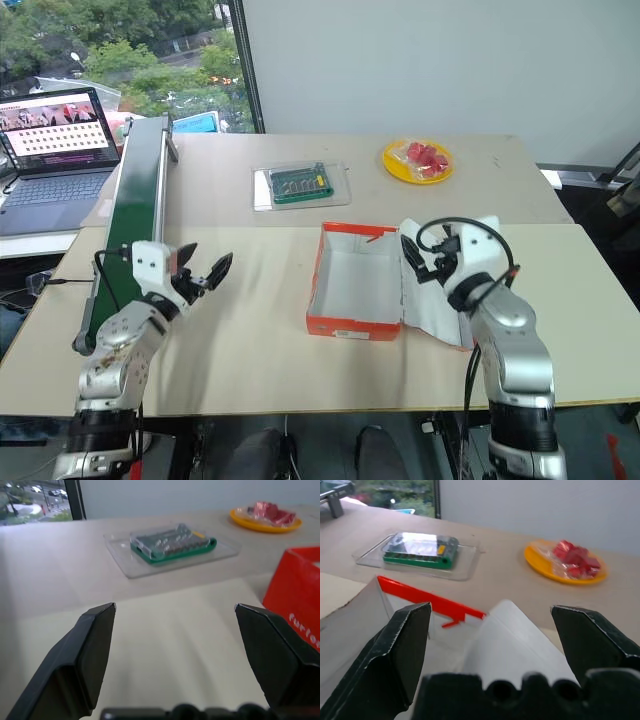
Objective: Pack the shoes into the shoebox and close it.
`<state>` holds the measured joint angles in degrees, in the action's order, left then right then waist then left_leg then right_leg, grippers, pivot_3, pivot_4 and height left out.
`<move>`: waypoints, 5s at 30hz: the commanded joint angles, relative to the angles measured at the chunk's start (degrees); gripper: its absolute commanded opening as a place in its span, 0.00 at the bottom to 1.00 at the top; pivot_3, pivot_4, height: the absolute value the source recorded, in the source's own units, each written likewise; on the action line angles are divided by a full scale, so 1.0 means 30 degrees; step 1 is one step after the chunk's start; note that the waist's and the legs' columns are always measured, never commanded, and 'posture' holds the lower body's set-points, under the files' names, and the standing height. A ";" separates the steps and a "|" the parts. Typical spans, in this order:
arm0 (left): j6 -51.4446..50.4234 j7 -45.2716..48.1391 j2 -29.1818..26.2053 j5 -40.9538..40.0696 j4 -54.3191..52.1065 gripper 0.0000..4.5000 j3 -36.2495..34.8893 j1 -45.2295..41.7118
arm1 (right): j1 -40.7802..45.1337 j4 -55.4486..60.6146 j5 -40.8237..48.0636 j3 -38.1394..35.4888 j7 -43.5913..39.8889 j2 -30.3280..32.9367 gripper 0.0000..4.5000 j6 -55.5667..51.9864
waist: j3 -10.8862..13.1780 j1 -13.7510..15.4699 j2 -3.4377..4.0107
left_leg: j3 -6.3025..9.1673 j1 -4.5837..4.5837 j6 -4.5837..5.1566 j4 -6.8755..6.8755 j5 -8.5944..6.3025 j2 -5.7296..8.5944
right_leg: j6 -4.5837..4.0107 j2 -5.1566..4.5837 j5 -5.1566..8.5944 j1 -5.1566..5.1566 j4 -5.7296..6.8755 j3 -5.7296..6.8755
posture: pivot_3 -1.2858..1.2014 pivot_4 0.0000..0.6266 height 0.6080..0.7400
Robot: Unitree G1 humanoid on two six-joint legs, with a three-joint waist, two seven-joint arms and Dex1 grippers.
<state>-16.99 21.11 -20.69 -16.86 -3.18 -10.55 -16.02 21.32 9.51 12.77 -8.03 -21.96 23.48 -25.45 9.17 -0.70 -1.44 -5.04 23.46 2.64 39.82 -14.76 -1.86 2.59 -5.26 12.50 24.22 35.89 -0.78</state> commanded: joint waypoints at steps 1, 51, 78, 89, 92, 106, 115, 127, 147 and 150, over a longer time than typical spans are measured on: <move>-0.1201 -0.1011 -0.0255 -0.0179 -0.2356 0.91 -0.0330 -0.1399 | 0.1904 -0.0701 -0.0091 0.1376 -0.1402 0.0171 0.99 0.0650 | -0.0001 -0.0006 0.0001 | 0.0003 -0.0004 -0.0001 -0.0006 0.0001 -0.0001 | -0.0001 0.0003 0.0000 -0.0001 0.0000 0.0000 | 0.52 0.24 1.00; -0.1101 -0.3136 -0.3122 0.0854 0.4183 0.91 -0.6210 0.0515 | 0.7982 -0.4330 0.1536 0.6486 -0.8158 -0.2911 0.99 -0.1667 | 0.0002 -0.0052 -0.0008 | 0.0024 0.0029 -0.0057 -0.0057 0.0003 -0.0034 | -0.0050 -0.0038 -0.0015 0.0063 0.0041 0.0092 | 0.52 0.24 1.00; -0.0532 -0.2493 -0.2812 -0.1053 0.7408 0.59 -0.5820 -0.2527 | 0.8215 -0.4016 0.0516 0.6529 -0.7297 -0.2281 1.00 -0.2290 | 0.0001 0.0025 -0.0010 | 0.0035 0.0038 -0.0071 -0.0059 0.0014 -0.0038 | -0.0055 -0.0063 -0.0019 0.0081 0.0040 0.0117 | 0.52 0.24 1.00; -0.2626 -0.1161 -0.1213 -0.4545 -0.0415 0.59 -0.2178 -0.9717 | 1.3277 -0.7614 0.9019 -0.4475 0.0513 -0.5888 1.00 -0.9336 | 0.0046 0.0358 -0.0101 | 0.0112 0.0442 -0.0266 0.0002 0.0174 -0.0033 | -0.0033 -0.0068 -0.0128 0.0355 0.0064 0.0206 | 0.52 0.24 1.00; -0.3374 -0.0746 -0.0221 -0.5002 -0.0298 0.59 -0.0862 -1.1250 | 1.4658 -0.8887 1.1012 -0.6752 0.2123 -0.6026 1.00 -1.0030 | 0.0032 0.0373 -0.0080 | 0.0046 0.0357 -0.0230 -0.0031 0.0150 -0.0005 | -0.0040 -0.0121 -0.0128 0.0293 0.0019 0.0384 | 0.52 0.24 1.00; -0.3550 0.1124 0.4037 -0.5226 0.0875 0.59 0.2022 -1.2853 | 1.4987 -0.7639 1.4779 -0.8838 0.5275 -0.5892 1.00 -0.9666 | 0.0073 -0.0190 -0.0022 | -0.0021 0.0392 -0.0182 -0.0022 0.0143 -0.0024 | -0.0050 -0.0103 -0.0127 0.0337 -0.0006 0.0430 | 0.52 0.24 1.00; -0.1311 0.1170 0.2502 -0.3787 0.3993 0.59 0.0497 -1.3941 | 1.3320 -0.5787 1.5779 -0.8509 0.5967 -0.3519 1.00 -1.1059 | 0.0074 -0.0054 -0.0020 | -0.0005 0.0389 -0.0093 -0.0010 0.0098 -0.0021 | -0.0053 -0.0102 -0.0129 0.0325 -0.0006 0.0438 | 0.52 0.24 1.00; -0.2146 0.0747 0.4416 -0.3920 0.1487 0.59 0.1987 -1.2045 | 1.3373 -0.5419 1.7105 -0.7784 0.6334 -0.3508 1.00 -1.1294 | 0.0075 0.0004 -0.0020 | -0.0006 0.0399 -0.0114 0.0005 0.0112 -0.0020 | -0.0050 -0.0110 -0.0130 0.0316 -0.0011 0.0437 | 0.52 0.24 1.00; -0.3213 0.0675 0.5891 -0.4209 0.0421 0.59 0.2859 -1.1686 | 1.3096 -0.4833 1.8462 -0.6786 0.6559 -0.3971 0.56 -1.0303 | 0.0075 0.0000 -0.0017 | 0.0005 0.0393 -0.0084 0.0009 0.0100 -0.0020 | -0.0051 -0.0103 -0.0131 0.0308 -0.0010 0.0435 | 0.52 0.24 1.00; -0.3349 0.0579 0.5512 -0.4224 0.0476 0.59 0.2553 -1.1825 | 1.3173 -0.5007 1.8489 -0.6814 0.6587 -0.3819 0.34 -1.0064 | 0.0075 -0.0013 -0.0017 | 0.0005 0.0392 -0.0084 0.0009 0.0099 -0.0021 | -0.0051 -0.0102 -0.0130 0.0309 -0.0010 0.0435 | 0.52 0.24 1.00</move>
<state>-27.01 23.17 -3.68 -28.42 0.75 -0.91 -49.37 60.03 -7.83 66.53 -28.16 -1.38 11.19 -56.50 9.40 -0.74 -1.49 -5.03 24.63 2.39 39.84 -14.46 -1.92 2.44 -5.56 12.11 25.15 35.86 0.52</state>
